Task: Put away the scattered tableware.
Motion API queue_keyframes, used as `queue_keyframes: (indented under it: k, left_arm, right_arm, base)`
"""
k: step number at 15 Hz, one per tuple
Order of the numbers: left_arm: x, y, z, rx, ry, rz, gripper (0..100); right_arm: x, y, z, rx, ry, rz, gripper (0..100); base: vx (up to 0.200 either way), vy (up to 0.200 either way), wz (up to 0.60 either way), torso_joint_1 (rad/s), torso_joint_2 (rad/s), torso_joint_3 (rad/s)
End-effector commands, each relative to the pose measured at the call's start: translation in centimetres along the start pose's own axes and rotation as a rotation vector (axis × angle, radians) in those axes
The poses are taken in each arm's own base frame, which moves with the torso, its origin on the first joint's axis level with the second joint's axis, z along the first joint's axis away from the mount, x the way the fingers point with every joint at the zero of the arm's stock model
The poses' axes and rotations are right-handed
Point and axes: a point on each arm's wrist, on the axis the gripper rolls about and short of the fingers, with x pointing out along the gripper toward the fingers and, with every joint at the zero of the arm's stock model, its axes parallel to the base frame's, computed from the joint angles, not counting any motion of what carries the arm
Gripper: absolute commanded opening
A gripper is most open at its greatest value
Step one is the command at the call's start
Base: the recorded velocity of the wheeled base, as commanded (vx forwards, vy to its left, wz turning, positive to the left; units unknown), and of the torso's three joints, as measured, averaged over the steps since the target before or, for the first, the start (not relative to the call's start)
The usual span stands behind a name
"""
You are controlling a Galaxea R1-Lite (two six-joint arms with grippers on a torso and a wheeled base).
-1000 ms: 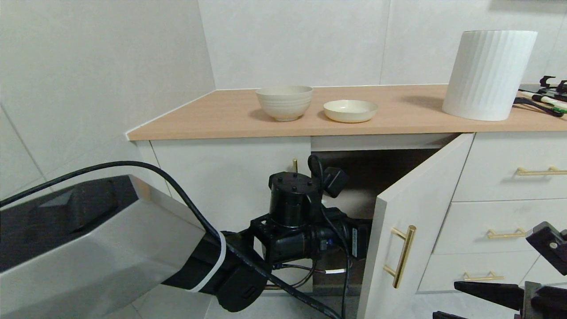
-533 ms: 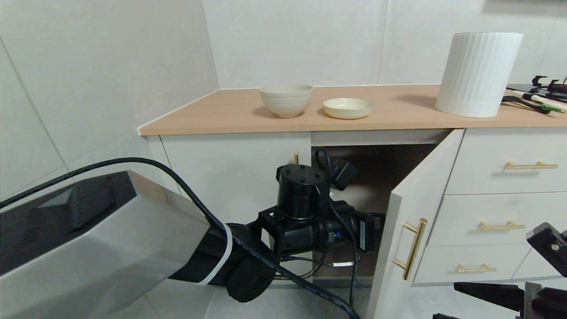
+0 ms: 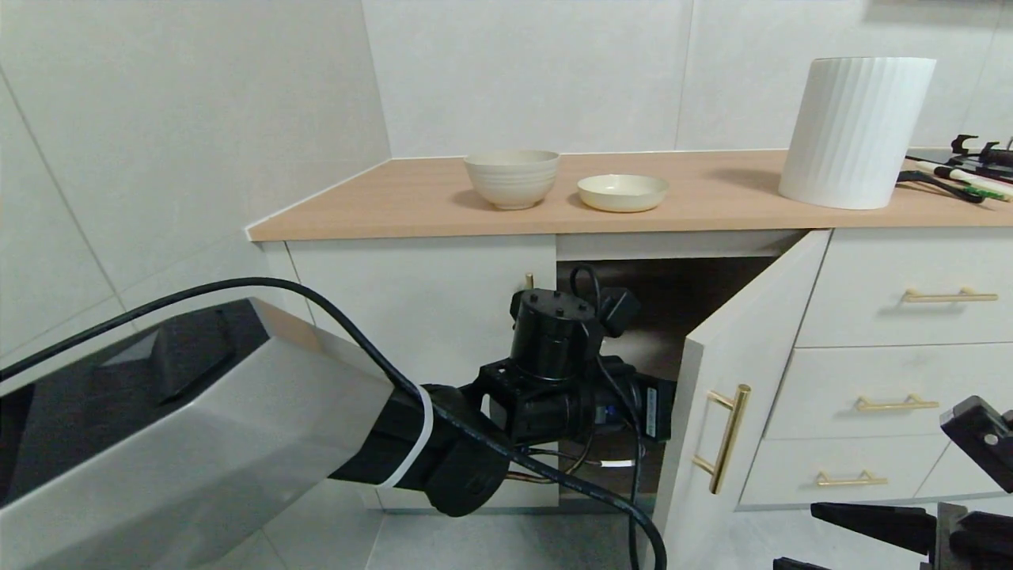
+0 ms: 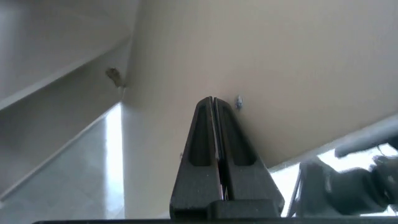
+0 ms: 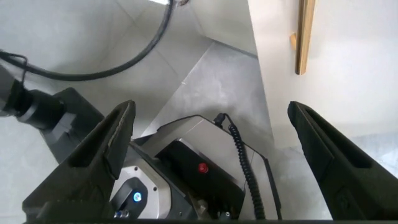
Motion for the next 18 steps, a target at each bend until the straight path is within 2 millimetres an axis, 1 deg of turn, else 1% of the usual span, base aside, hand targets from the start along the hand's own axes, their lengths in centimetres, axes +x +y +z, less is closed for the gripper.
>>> queue_keyframes:
  k: [1, 2, 4, 6, 7, 8, 9, 10, 12, 13, 14, 15, 16, 18]
  left_arm:
    - [0.2, -1.3, 0.7, 0.01, -0.017, 0.015, 0]
    - [0.3, -2.0, 0.8, 0.016, -0.02, 0.006, 0]
    - [0.5, -5.6, 0.2, 0.038, 0.01, -0.063, 0]
    - [-0.3, -11.0, -0.4, 0.083, 0.031, -0.183, 0]
    - [-1.0, -12.3, -0.6, 0.102, 0.037, -0.213, 0]
    - [-1.0, -12.3, -0.7, 0.103, 0.038, -0.212, 0]
    - [-2.1, -11.9, -0.9, 0.136, 0.046, -0.195, 0]
    - [-3.5, -9.7, 0.0, 0.12, 0.03, -0.137, 0]
    - [-6.1, -7.0, 1.4, 0.098, -0.013, -0.053, 0]
    - [-7.8, -5.9, 2.0, 0.089, -0.04, -0.016, 0]
    - [-10.2, -4.9, 2.7, 0.088, -0.076, 0.028, 0]
    - [-12.7, -4.3, 3.2, 0.095, -0.112, 0.071, 0]
    - [-15.4, -3.8, 3.3, 0.129, -0.139, 0.117, 0]
    - [-21.1, -2.6, 2.9, 0.225, -0.182, 0.244, 0]
  right_arm:
    - [-0.5, 0.5, 0.0, -0.015, -0.016, 0.032, 100]
    - [-0.8, 0.9, -0.1, -0.029, -0.024, 0.062, 100]
    - [-2.4, 2.0, -0.4, -0.069, -0.052, 0.153, 100]
    - [-4.3, 2.6, -0.8, -0.095, -0.054, 0.263, 100]
    - [-4.7, 2.7, -0.9, -0.101, -0.054, 0.307, 100]
    - [-4.8, 2.7, -0.9, -0.101, -0.055, 0.309, 100]
    - [-4.9, 2.7, -0.9, -0.104, -0.058, 0.318, 100]
    - [-4.8, 2.7, -0.9, -0.103, -0.054, 0.315, 100]
    - [-4.4, 2.7, -0.8, -0.099, -0.036, 0.308, 100]
    - [-4.1, 2.8, -0.5, -0.097, -0.037, 0.298, 100]
    - [-3.6, 2.8, 0.0, -0.088, -0.031, 0.272, 100]
    - [-2.8, 2.7, 0.9, -0.078, -0.043, 0.206, 100]
    - [-2.0, 2.8, 1.9, -0.071, -0.06, 0.139, 100]
    - [0.0, 2.9, 4.0, -0.059, -0.082, 0.018, 100]
  base:
    - [0.0, 0.0, 0.0, 0.0, 0.0, 0.0]
    - [0.0, 0.0, 0.0, 0.0, 0.0, 0.0]
    - [0.0, 0.0, 0.0, 0.0, 0.0, 0.0]
    - [0.0, 0.0, 0.0, 0.0, 0.0, 0.0]
    - [0.0, 0.0, 0.0, 0.0, 0.0, 0.0]
    - [0.0, 0.0, 0.0, 0.0, 0.0, 0.0]
    - [0.0, 0.0, 0.0, 0.0, 0.0, 0.0]
    - [0.0, 0.0, 0.0, 0.0, 0.0, 0.0]
    - [0.0, 0.0, 0.0, 0.0, 0.0, 0.0]
    - [0.0, 0.0, 0.0, 0.0, 0.0, 0.0]
    - [0.0, 0.0, 0.0, 0.0, 0.0, 0.0]
    - [0.0, 0.0, 0.0, 0.0, 0.0, 0.0]
    - [0.0, 0.0, 0.0, 0.0, 0.0, 0.0]
    - [0.0, 0.0, 0.0, 0.0, 0.0, 0.0]
